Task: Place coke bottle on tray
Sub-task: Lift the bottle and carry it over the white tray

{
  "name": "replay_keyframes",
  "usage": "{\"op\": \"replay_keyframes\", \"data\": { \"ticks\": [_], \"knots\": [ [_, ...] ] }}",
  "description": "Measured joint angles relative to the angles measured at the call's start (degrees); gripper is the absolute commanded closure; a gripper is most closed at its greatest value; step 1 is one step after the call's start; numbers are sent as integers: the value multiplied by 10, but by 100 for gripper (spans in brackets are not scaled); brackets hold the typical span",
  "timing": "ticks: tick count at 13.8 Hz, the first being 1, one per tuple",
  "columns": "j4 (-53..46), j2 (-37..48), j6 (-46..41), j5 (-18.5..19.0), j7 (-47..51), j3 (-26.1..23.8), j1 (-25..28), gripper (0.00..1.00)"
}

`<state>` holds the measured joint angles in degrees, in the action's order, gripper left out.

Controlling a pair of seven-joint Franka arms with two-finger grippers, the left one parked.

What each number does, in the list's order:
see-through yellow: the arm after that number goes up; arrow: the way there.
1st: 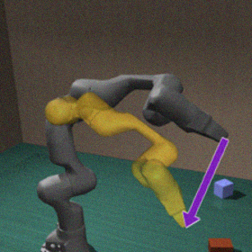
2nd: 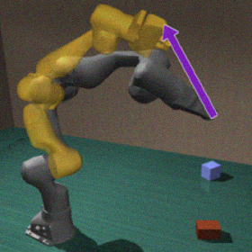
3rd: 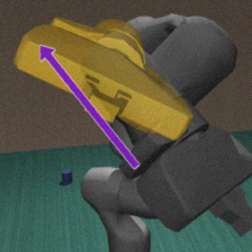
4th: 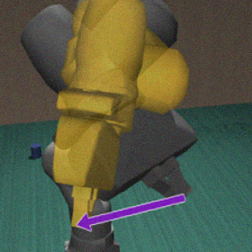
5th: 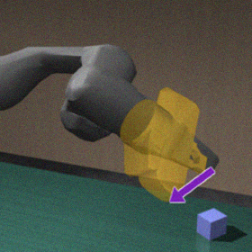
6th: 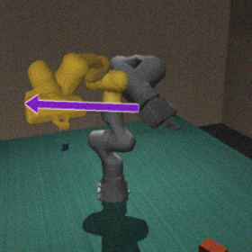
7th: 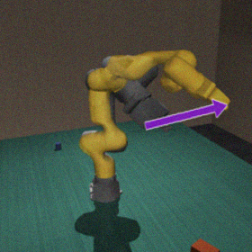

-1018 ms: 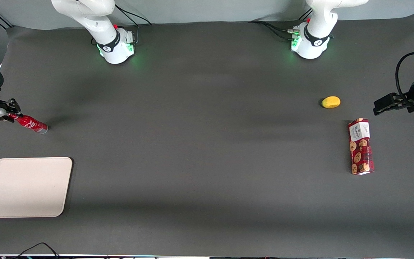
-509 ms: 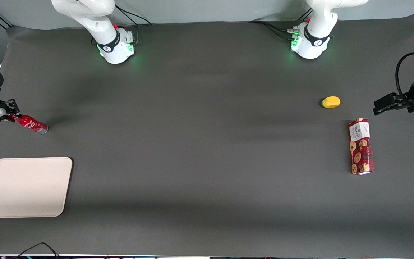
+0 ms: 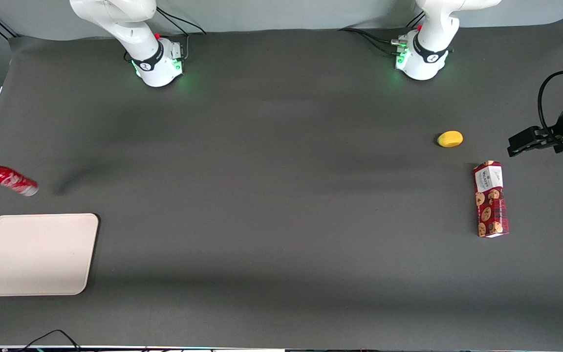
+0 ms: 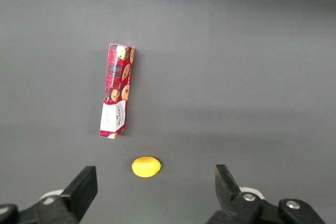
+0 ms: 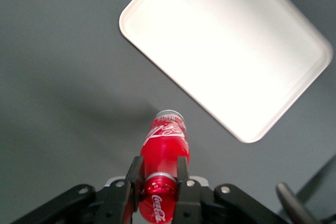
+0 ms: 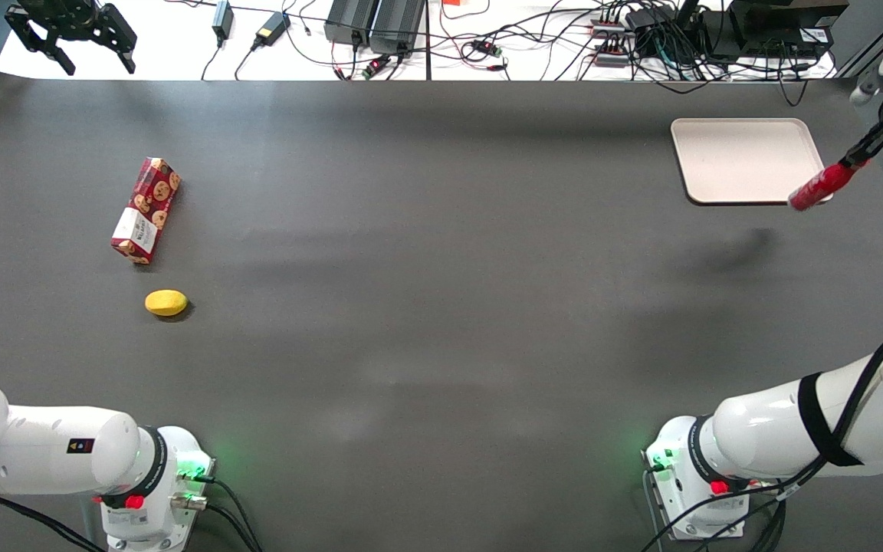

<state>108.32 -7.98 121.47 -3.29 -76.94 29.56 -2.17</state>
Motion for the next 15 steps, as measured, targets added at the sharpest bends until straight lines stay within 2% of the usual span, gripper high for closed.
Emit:
{"op": "replay_keyframes", "data": {
  "ticks": [3,5,9,15],
  "knots": [
    [-58,-45,-1,-13,-63,1,1,100],
    [-83,-83,-1,-51,-127,10,0,100],
    [-136,-162,7,-147,-300,57,-3,100],
    [-229,-249,21,-213,-411,50,-69,100]
  ]
}}
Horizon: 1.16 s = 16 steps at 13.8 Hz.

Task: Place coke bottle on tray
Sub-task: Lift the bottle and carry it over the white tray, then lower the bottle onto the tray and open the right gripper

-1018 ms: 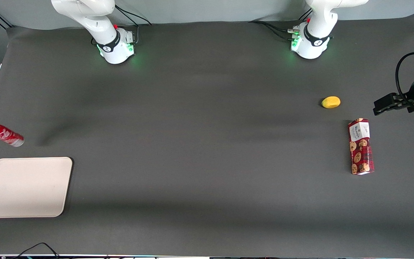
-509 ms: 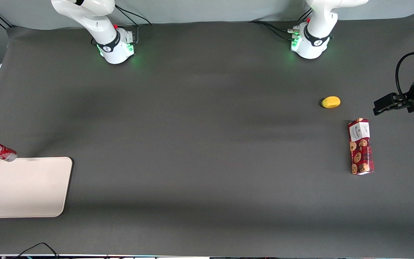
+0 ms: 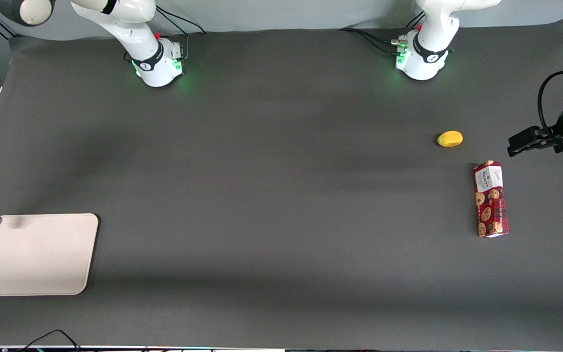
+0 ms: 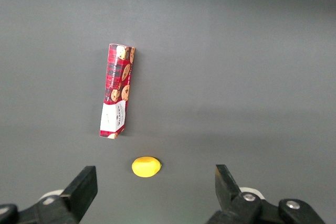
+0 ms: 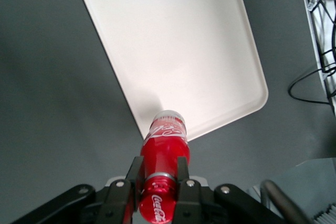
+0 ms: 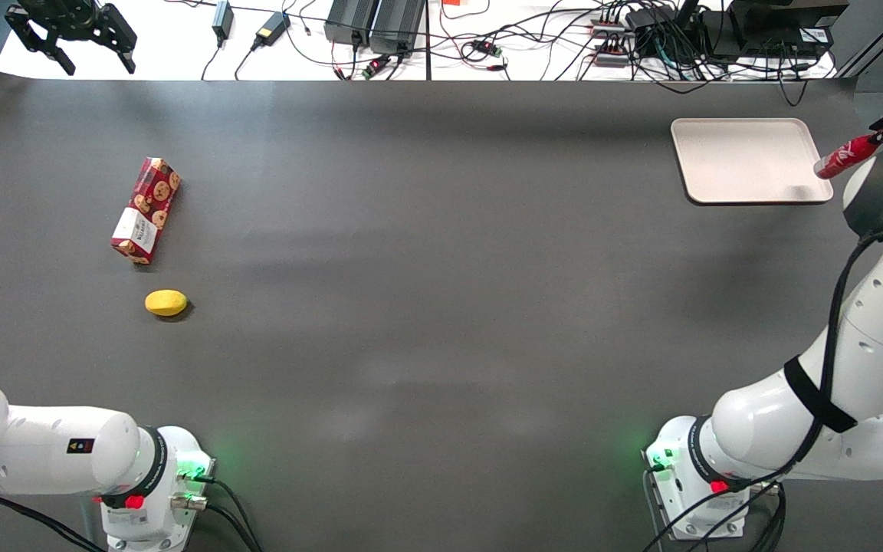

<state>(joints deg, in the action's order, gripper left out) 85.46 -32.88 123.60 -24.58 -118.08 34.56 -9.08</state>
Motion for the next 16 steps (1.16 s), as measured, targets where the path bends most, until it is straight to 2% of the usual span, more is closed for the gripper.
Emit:
{"op": "replay_keyframes", "data": {
  "ticks": [6,16],
  "knots": [
    [-88,-89,6,-59,0,-16,-1,100],
    [-82,-102,0,-109,4,-20,-16,100]
  ]
}}
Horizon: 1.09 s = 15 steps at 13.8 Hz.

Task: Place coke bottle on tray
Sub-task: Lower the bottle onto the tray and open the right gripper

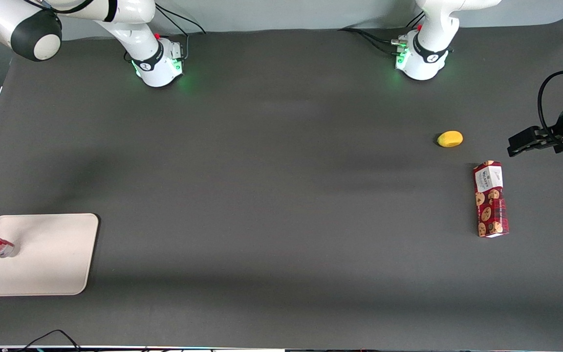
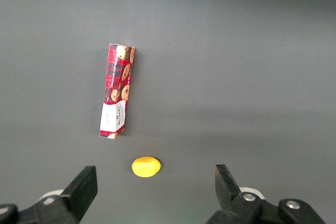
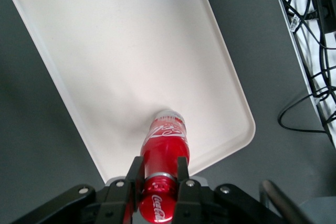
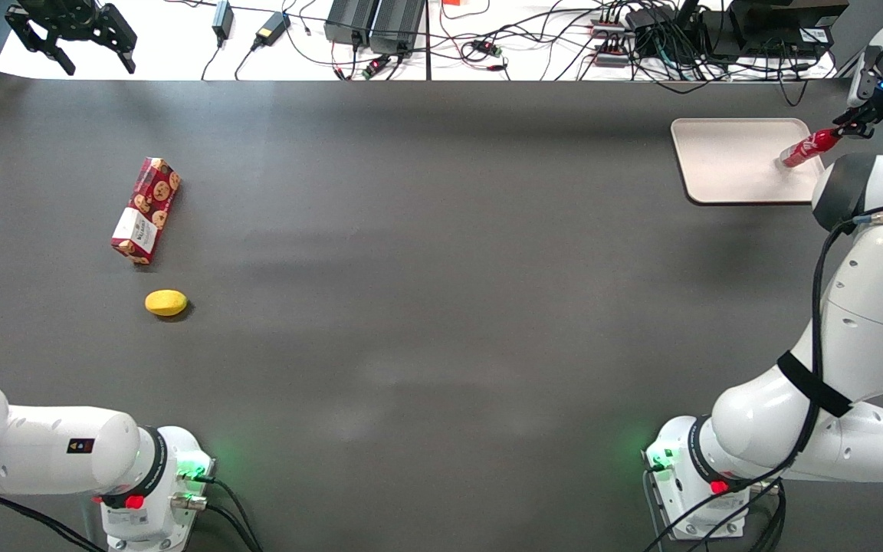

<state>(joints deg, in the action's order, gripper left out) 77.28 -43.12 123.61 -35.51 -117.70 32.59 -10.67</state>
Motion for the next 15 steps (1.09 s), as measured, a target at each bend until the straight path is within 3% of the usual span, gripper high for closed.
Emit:
{"op": "replay_keyframes", "data": {
  "ticks": [1,2,3,4,12,15],
  "knots": [
    [1,-2,0,-1,1,-1,1,100],
    [1,-3,0,-1,2,-1,1,79],
    [1,-4,0,-1,3,-1,1,8],
    [3,-4,0,-2,3,-1,1,0],
    [-1,-1,-12,-1,15,-1,3,0],
    [-3,27,-49,45,59,0,17,0]
  ]
}}
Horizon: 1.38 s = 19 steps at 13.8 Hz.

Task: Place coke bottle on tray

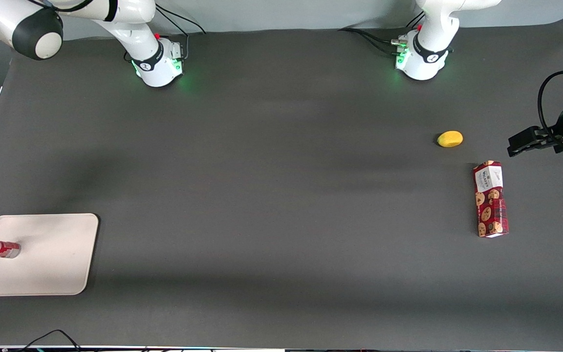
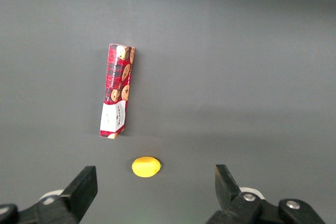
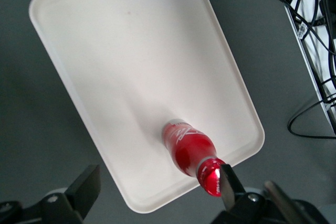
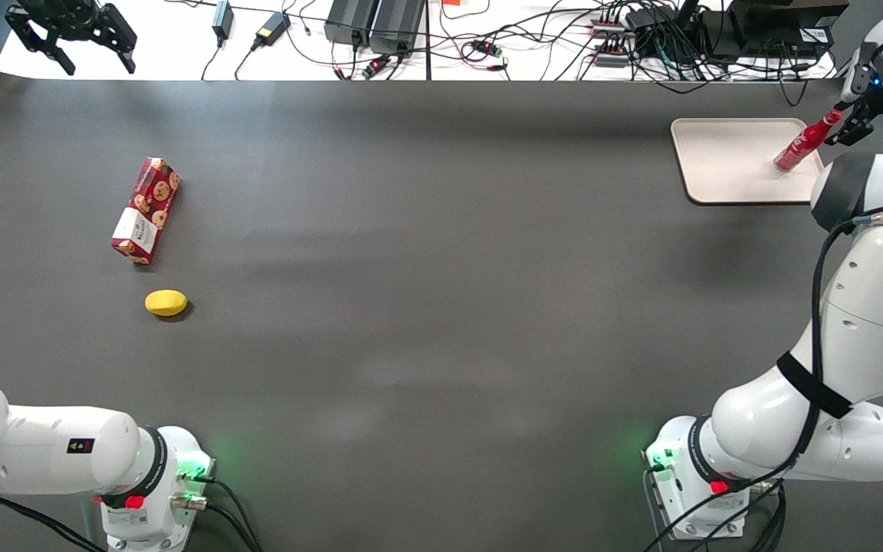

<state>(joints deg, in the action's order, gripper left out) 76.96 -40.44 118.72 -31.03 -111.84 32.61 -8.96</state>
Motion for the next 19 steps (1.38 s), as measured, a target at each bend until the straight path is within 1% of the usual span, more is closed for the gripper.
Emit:
{"op": "replay_keyframes", "data": {
  "ticks": [2,3,5,7,9,10,11,13,14,16,19],
  "knots": [
    [-3,41,-49,61,60,1,15,0],
    [-3,65,-79,83,88,1,22,0],
    [0,118,-127,114,138,1,41,0],
    [35,185,-154,154,218,2,72,0],
    [104,275,-174,210,333,-5,112,0],
    [138,319,-185,236,391,-27,117,0],
    [170,361,-195,256,450,-61,113,0],
    [222,432,-216,282,572,-154,84,0],
    [244,464,-231,292,641,-201,74,0],
    [283,521,-255,301,756,-266,68,0],
    [346,597,-269,310,878,-331,65,0]
  ]
}}
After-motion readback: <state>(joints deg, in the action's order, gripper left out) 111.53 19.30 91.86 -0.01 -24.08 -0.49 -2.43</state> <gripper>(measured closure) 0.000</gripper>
